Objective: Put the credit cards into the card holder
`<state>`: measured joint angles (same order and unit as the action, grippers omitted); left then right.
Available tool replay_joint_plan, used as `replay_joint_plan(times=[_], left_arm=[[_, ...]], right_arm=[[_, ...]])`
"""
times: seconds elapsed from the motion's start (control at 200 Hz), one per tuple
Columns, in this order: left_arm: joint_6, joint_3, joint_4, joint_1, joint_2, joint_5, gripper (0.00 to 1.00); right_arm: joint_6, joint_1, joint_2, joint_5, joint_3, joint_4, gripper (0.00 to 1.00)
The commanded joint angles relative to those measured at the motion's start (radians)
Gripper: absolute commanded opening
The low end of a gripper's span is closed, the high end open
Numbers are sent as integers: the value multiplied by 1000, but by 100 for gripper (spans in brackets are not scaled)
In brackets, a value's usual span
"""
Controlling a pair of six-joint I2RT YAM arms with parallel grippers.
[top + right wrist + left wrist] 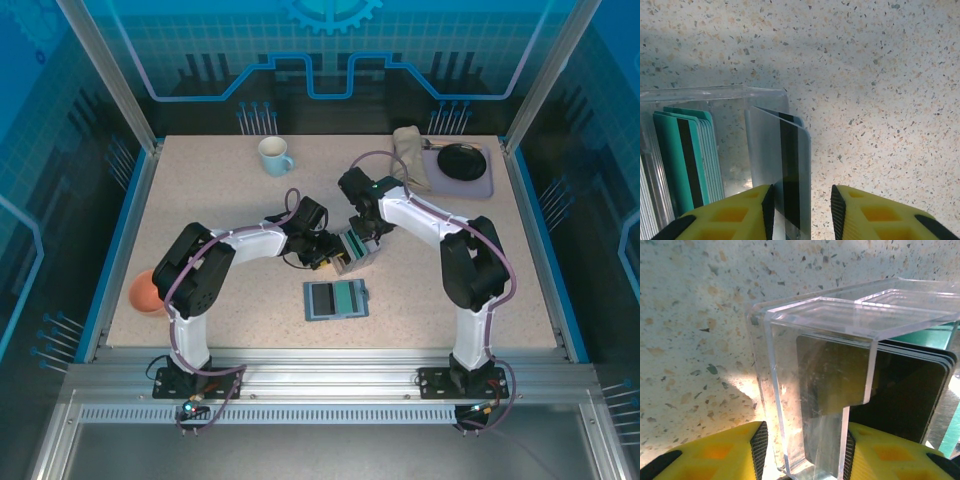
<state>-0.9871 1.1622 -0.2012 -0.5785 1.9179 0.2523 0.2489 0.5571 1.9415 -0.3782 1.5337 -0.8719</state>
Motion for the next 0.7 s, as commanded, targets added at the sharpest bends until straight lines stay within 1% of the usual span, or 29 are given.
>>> replay_joint_plan(times=[0.0,0.43,0.51,0.575,0.695], left_arm=[[23,-24,-58,2,9,16,44],[24,-24,-58,3,9,16,44],[25,-22,-58,3,9,17,44],[25,-23,-60,2,9,17,44],[25,-21,-59,2,10,19,44]], right_arm=[[-5,6,-32,-48,31,-39,35],[-11,13,-38,-63,45,-49,32],[-10,12,-38,-62,46,-51,29],[-13,13,-38,-52,46,-50,23],[-9,17,-40,-52,47,-54,23]])
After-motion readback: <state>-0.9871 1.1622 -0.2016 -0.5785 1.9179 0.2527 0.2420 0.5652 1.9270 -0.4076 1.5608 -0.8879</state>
